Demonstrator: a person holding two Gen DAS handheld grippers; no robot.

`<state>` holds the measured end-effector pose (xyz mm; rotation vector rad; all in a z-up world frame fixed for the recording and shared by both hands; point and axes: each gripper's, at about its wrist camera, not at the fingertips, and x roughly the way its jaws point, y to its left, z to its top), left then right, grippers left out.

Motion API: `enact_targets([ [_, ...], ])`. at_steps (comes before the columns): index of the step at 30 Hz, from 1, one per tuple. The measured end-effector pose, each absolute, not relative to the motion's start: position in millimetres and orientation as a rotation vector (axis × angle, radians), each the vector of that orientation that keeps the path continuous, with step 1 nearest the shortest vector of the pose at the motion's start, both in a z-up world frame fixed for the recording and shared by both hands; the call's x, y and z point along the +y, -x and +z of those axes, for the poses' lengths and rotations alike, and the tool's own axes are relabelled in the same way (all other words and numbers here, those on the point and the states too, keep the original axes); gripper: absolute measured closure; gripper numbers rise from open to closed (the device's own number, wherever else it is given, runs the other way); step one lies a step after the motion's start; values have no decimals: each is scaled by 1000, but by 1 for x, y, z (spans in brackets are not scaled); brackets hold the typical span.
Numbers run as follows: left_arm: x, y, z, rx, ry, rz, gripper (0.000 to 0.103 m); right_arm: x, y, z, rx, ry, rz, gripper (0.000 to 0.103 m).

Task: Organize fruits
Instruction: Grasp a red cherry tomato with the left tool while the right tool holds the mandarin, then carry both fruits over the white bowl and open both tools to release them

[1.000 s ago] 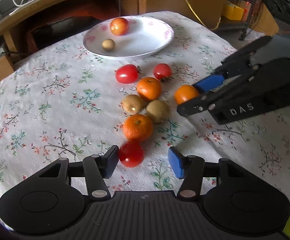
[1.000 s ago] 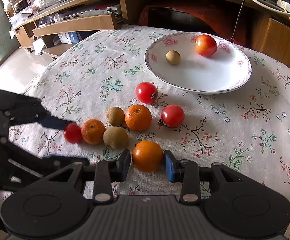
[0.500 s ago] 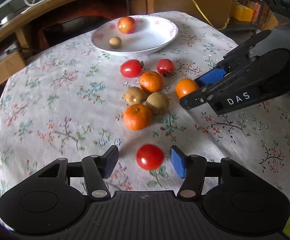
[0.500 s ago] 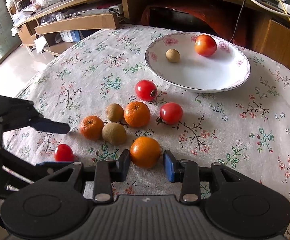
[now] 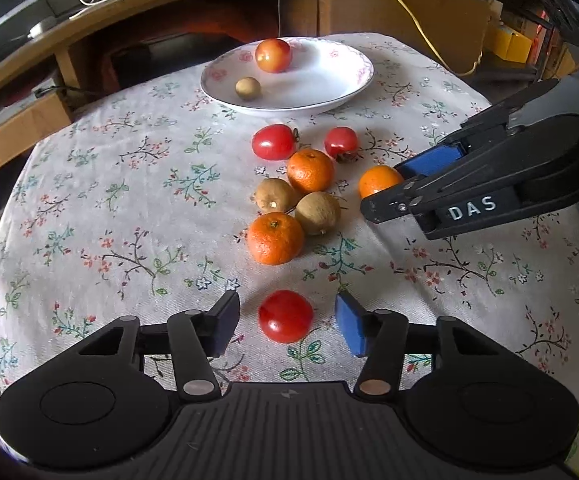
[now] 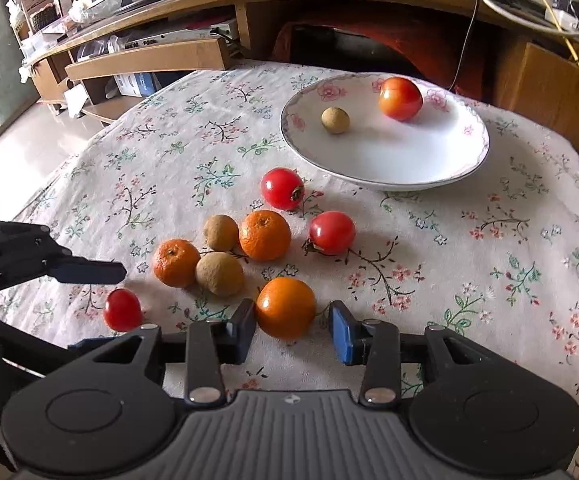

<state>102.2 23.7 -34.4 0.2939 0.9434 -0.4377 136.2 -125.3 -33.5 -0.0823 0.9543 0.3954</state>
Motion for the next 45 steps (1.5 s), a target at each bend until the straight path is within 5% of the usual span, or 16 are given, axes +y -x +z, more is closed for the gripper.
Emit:
enact_targets([
  [15,20,-95,-35,951,-259,-440,46,-118,-138,-35,960,114,414,68],
  [28,19,-92,-33,968,-239,-405,67,-124,-136,-30,950,117,386,71],
  [45,15,-93,-23,932,-226,-403,69,-130,-130,-21,928,114,371,71],
])
